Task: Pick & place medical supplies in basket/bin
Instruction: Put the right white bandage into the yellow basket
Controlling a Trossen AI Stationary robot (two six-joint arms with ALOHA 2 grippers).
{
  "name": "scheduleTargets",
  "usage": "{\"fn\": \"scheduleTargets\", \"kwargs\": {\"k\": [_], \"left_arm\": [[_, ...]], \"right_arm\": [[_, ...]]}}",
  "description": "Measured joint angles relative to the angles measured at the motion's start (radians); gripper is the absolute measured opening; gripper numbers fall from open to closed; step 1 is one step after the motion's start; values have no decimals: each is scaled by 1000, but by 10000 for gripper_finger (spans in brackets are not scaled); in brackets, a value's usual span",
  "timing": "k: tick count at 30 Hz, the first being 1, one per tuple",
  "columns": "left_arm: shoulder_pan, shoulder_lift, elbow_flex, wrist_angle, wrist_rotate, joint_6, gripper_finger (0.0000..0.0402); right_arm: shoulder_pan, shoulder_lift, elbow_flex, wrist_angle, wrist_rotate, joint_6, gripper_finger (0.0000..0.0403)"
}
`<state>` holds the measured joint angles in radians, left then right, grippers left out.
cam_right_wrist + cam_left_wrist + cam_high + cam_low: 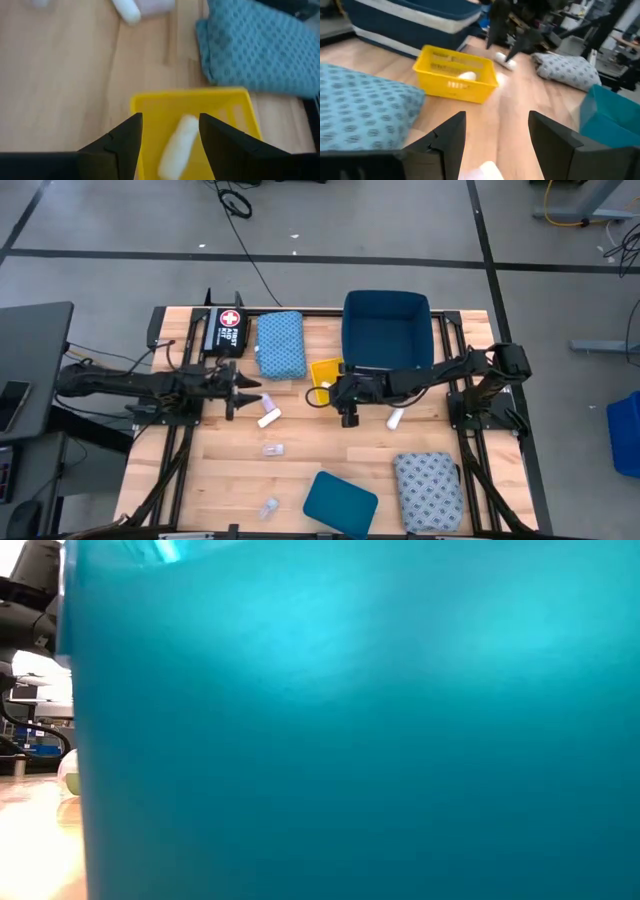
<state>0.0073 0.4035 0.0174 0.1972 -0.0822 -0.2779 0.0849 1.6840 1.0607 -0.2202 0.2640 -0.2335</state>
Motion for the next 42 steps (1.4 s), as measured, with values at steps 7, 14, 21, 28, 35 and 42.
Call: {"fn": "scheduleTargets", "kwargs": {"k": [7,14,21,28,35,42], "left_arm": [[-52,105,44,49,-2,54,202],[-80,204,100,76,-24,153,202],[-80,263,117,105,-29,204,202],[-80,289,117,141,-31,229,202],[-80,290,117,141,-32,238,202],[-80,290,117,141,-33,242,202]], "right_arm": [[44,-25,0,-272,27,69,204],[87,-108,1,-522,-87,141,204],[115,-121,-1,-697,-190,177,204],[138,-121,-35,-788,-191,123,204],[136,-121,-139,-772,-170,61,204],[135,-120,-215,-689,-116,-11,204]]}}
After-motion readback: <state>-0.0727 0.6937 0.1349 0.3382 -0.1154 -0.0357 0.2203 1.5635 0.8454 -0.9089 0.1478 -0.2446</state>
